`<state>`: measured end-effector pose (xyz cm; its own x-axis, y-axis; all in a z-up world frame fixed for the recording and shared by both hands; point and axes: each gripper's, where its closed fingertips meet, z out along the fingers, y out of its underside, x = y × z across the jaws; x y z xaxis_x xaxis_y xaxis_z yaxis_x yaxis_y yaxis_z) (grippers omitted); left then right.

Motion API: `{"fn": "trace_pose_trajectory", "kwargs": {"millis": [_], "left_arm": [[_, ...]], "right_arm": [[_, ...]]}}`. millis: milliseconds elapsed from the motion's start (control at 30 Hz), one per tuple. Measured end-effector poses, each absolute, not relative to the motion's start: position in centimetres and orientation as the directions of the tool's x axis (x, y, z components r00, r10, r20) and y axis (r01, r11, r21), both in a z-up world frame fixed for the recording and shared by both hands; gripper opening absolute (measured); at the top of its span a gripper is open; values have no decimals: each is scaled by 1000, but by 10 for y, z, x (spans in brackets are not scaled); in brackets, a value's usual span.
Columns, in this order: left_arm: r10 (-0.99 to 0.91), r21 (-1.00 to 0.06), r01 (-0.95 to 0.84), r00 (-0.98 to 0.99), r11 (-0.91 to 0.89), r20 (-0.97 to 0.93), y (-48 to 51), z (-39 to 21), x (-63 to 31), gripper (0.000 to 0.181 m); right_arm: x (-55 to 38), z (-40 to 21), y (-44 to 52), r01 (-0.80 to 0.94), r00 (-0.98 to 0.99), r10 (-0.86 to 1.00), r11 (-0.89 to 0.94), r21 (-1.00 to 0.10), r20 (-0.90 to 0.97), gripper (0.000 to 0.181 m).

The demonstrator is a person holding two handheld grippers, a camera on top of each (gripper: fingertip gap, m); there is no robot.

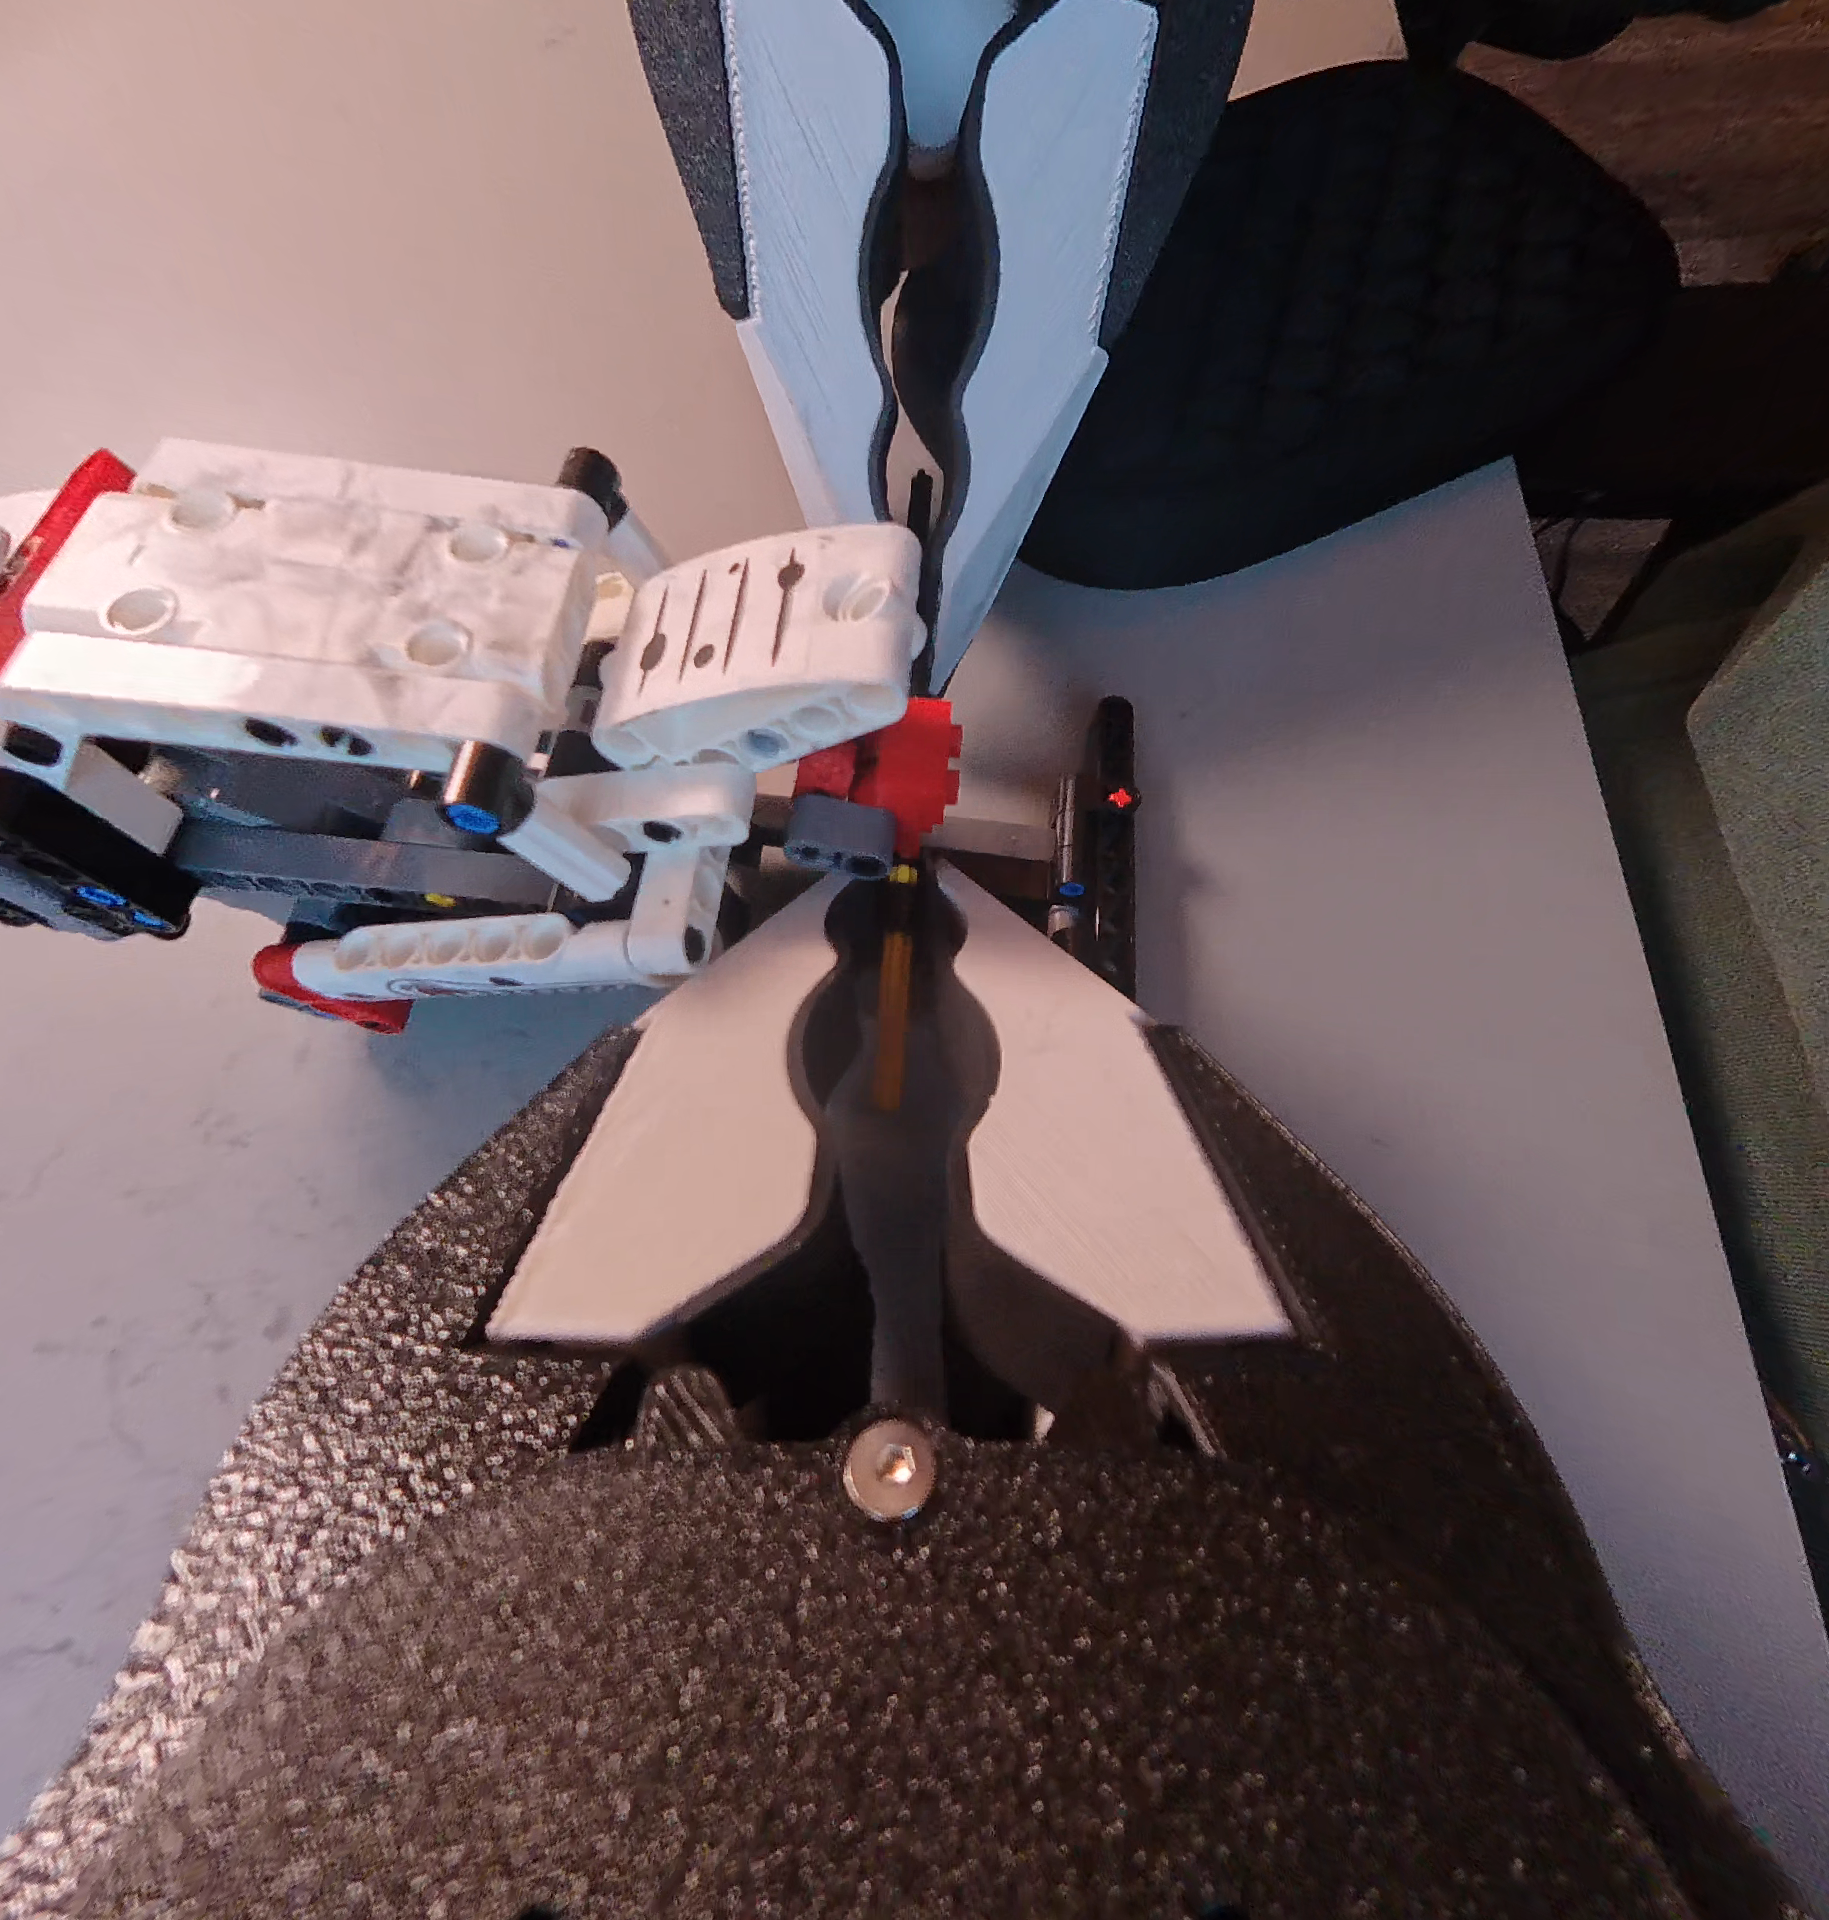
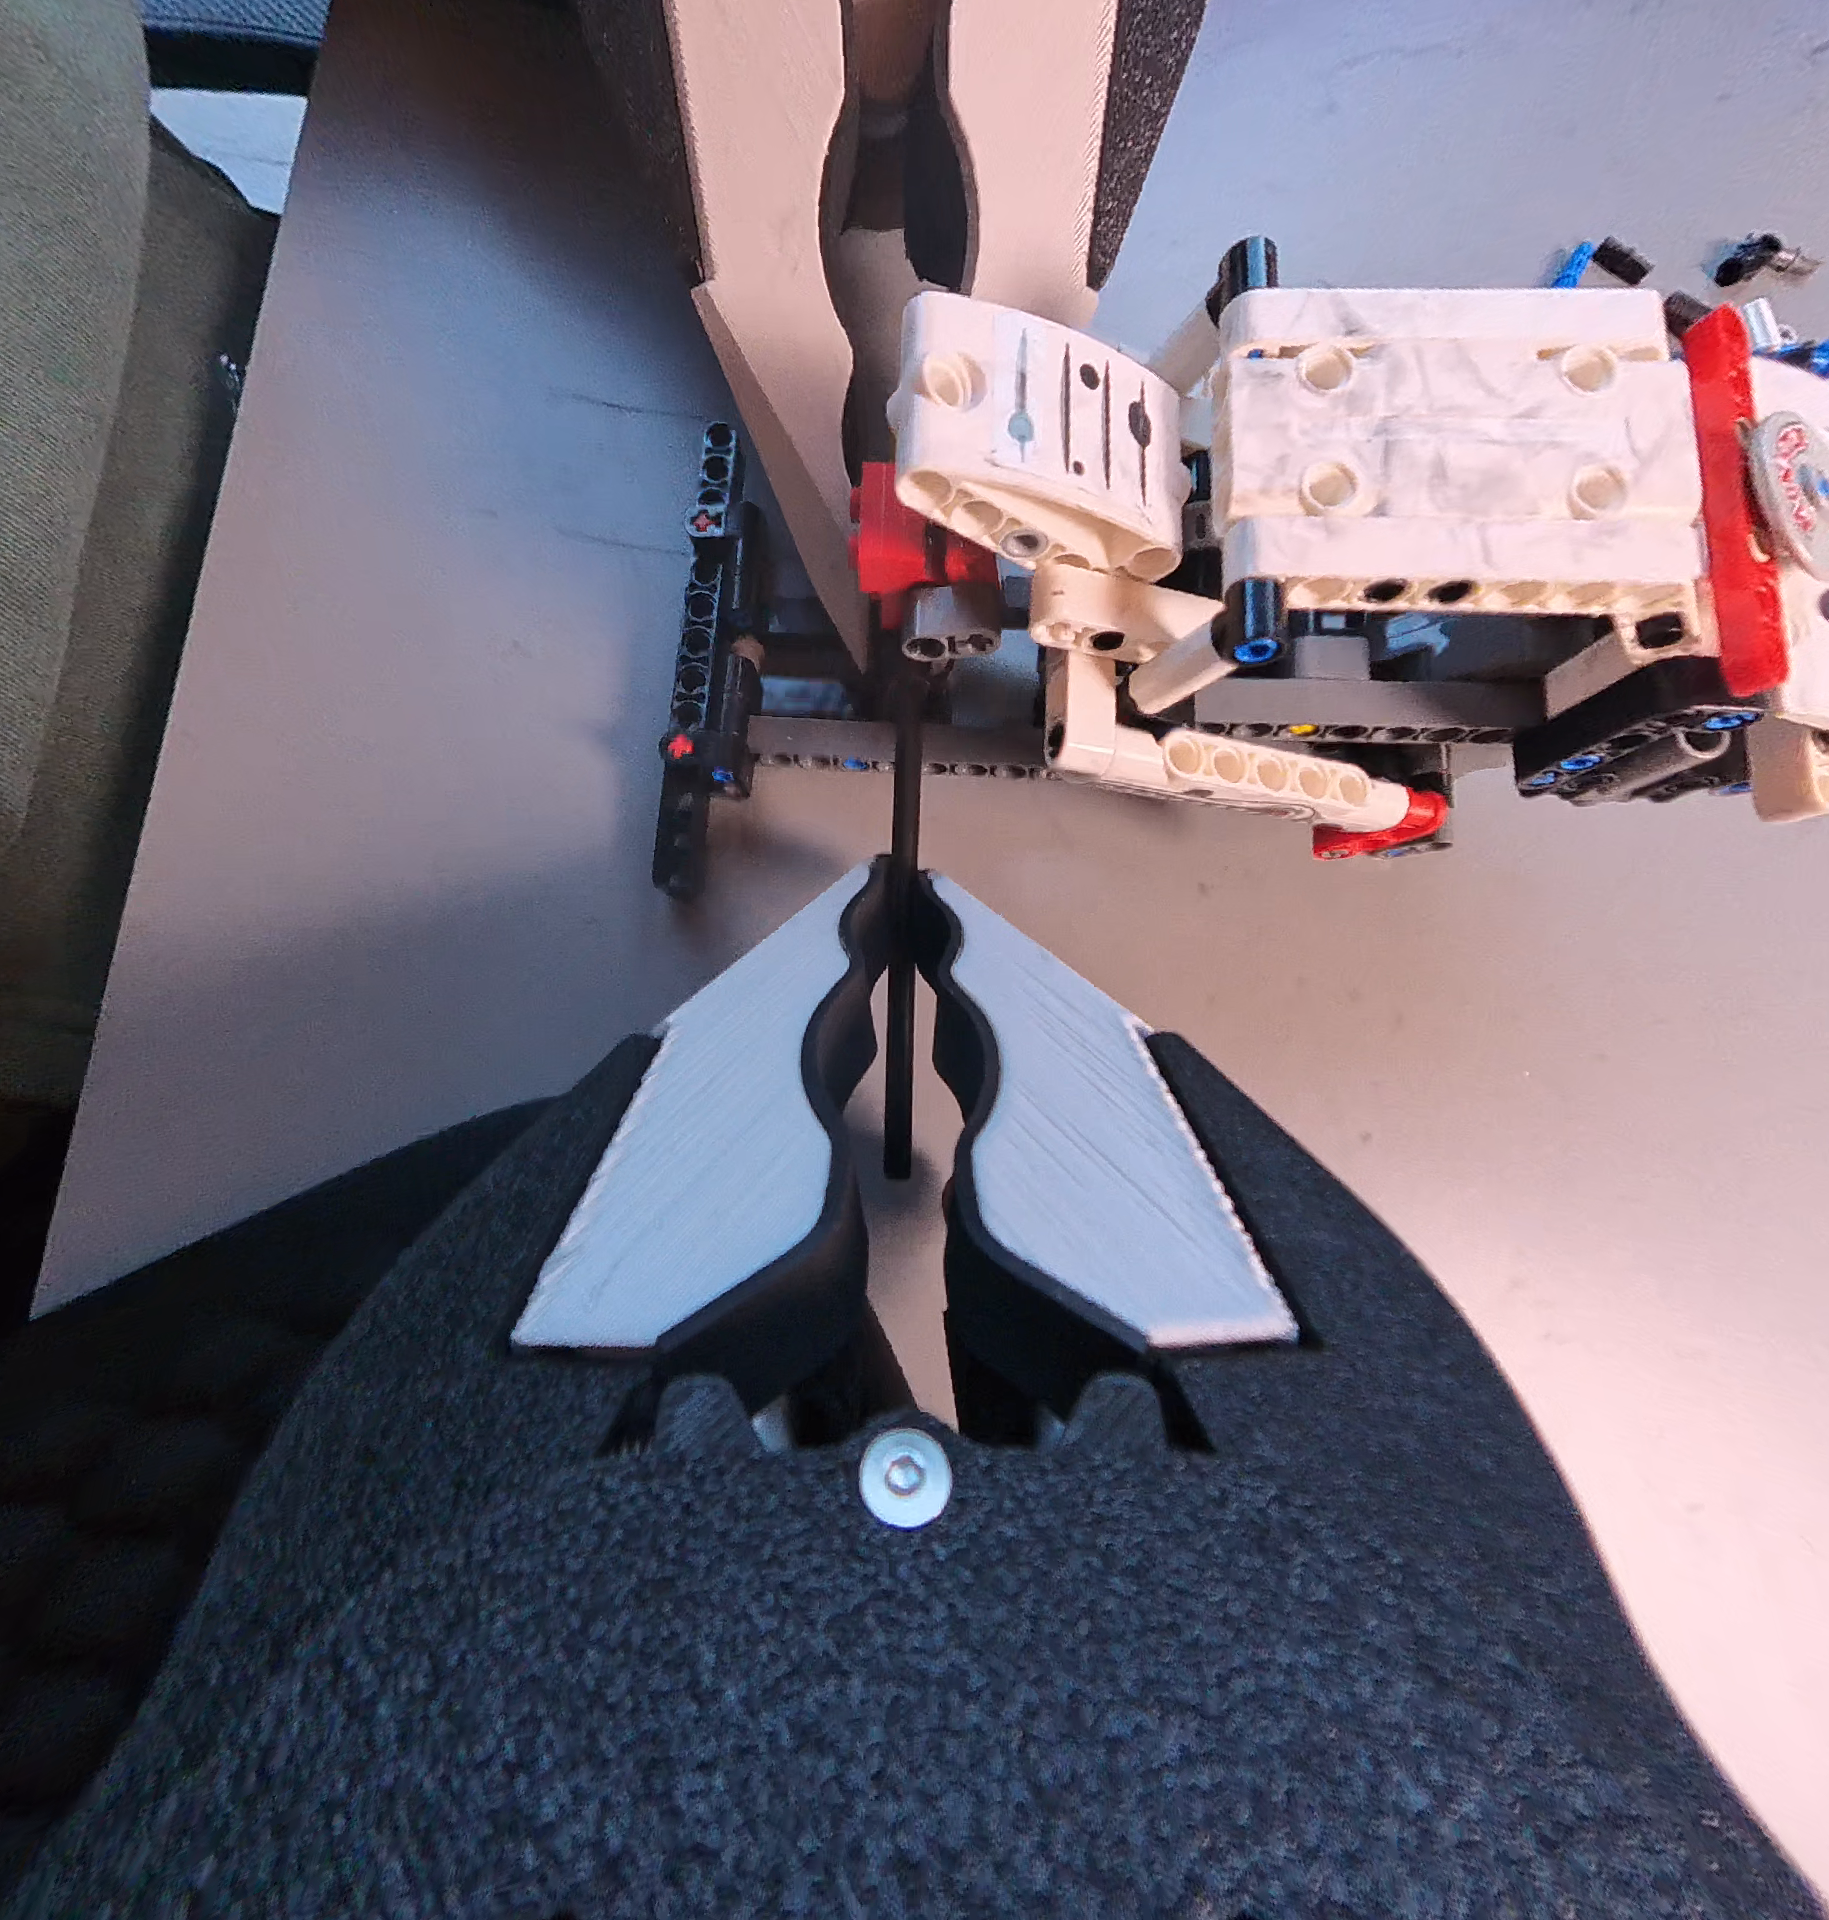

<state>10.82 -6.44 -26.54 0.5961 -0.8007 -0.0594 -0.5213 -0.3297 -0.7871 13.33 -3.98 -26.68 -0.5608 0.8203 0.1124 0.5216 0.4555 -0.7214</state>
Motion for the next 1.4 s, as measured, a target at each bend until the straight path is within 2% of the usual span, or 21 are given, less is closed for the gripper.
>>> {"fn": "trace_pose_trajectory", "kwargs": {"millis": [33,67,133,300,333,400,433,567,633,733,833,1000,1133,1233,1300,1400], "left_arm": [[-793,-778,-527,606,-342,-62,-64,-268,104,6],[-775,-774,-519,629,-362,-59,-62,-269,94,6],[-755,-781,-484,656,-395,-24,-59,-267,85,8],[-765,-778,-483,644,-403,-4,-54,-268,91,10],[-769,-778,-486,640,-398,-7,-55,-268,90,14],[-771,-769,-499,637,-398,-14,-60,-268,86,37],[-766,-761,-502,643,-410,-11,-65,-267,80,42],[-719,-799,-405,693,-445,49,-90,-242,49,46],[-710,-868,-278,695,-411,114,-101,-214,50,46],[-725,-942,-99,666,-320,176,-110,-174,68,49],[-726,-965,-105,680,-240,107,-117,-157,77,46],[-654,-935,-303,748,-182,-115,-136,-155,59,7],[-586,-916,-367,783,-161,-210,-153,-149,42,4],[-530,-909,-392,806,-141,-265,-162,-141,25,4],[-424,-888,-426,846,-175,-322,-171,-133,-14,3],[-83,-853,-400,915,-335,-396,-198,-122,-132,4]], "right_arm": [[140,-276,-29,562,-558,820,486,-669,126,2],[145,-277,-19,580,-535,835,475,-662,130,2],[144,-259,-32,520,-549,826,459,-720,131,2],[148,-258,-12,556,-512,831,513,-654,217,2],[151,-255,-5,561,-489,842,503,-657,227,2],[154,-240,3,540,-431,866,474,-696,255,2],[156,-230,5,519,-404,876,455,-723,261,3],[164,-195,-4,453,-357,882,451,-769,307,3],[154,-177,-22,391,-365,863,483,-784,349,3],[122,-164,-60,302,-427,784,594,-745,452,3],[86,-165,-96,229,-501,686,692,-684,527,2],[47,-160,-133,133,-571,583,761,-635,578,3],[30,-152,-150,77,-590,545,773,-630,596,3],[17,-142,-151,54,-530,561,771,-635,636,7],[16,-141,-133,115,-493,602,760,-639,628,36],[32,-141,-103,202,-450,710,672,-713,542,48]]}}
